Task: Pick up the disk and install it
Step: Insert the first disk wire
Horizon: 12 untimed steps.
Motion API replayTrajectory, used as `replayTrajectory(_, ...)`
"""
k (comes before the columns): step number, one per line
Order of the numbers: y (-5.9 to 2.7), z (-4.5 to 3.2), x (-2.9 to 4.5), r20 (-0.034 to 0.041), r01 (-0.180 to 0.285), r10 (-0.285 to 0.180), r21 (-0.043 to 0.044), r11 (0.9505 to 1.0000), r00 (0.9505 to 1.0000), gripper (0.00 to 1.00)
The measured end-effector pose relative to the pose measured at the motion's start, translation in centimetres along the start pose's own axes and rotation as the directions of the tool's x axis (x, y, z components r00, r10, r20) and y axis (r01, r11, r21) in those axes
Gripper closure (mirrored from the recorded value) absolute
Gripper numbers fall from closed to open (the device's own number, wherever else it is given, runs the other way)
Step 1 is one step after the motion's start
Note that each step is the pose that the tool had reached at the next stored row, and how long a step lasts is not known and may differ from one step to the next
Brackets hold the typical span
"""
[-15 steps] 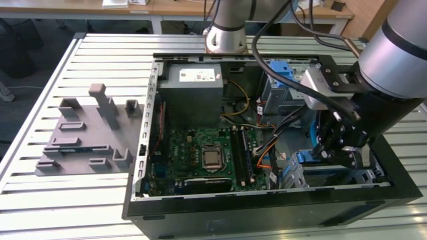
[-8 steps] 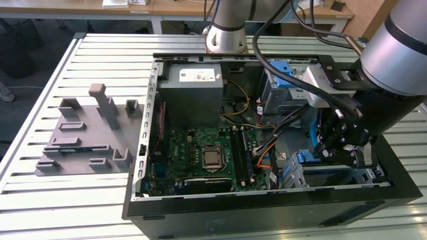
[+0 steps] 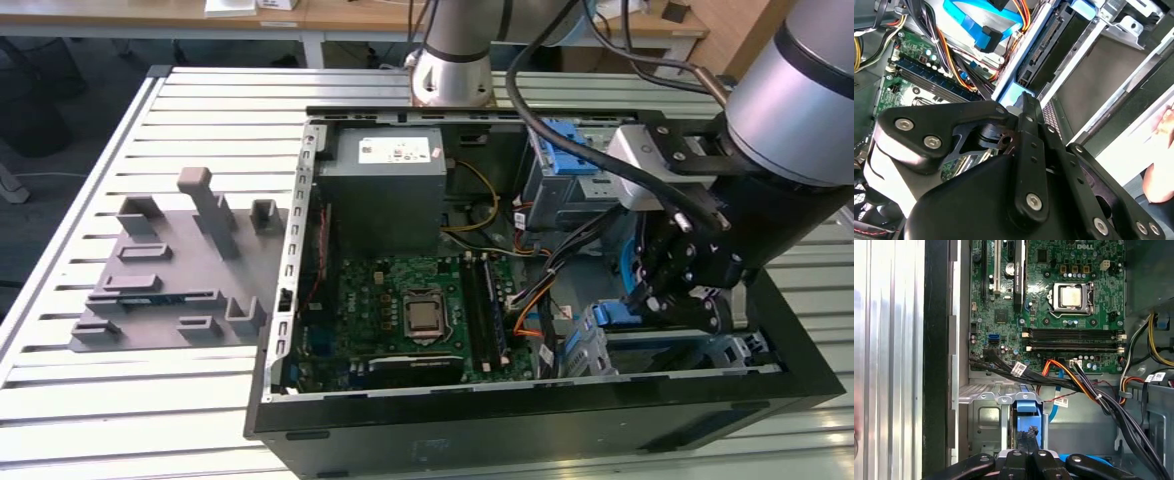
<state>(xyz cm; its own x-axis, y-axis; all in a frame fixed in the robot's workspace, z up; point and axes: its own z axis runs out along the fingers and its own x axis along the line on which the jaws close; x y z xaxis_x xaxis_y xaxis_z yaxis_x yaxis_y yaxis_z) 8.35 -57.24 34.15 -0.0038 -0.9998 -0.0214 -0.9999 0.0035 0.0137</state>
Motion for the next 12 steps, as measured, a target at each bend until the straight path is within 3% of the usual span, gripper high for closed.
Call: replayTrajectory(12,0.02,-1.08,-0.02,0.0001,0.000,0.000,0.0000,1.0000,1.0000,0.89)
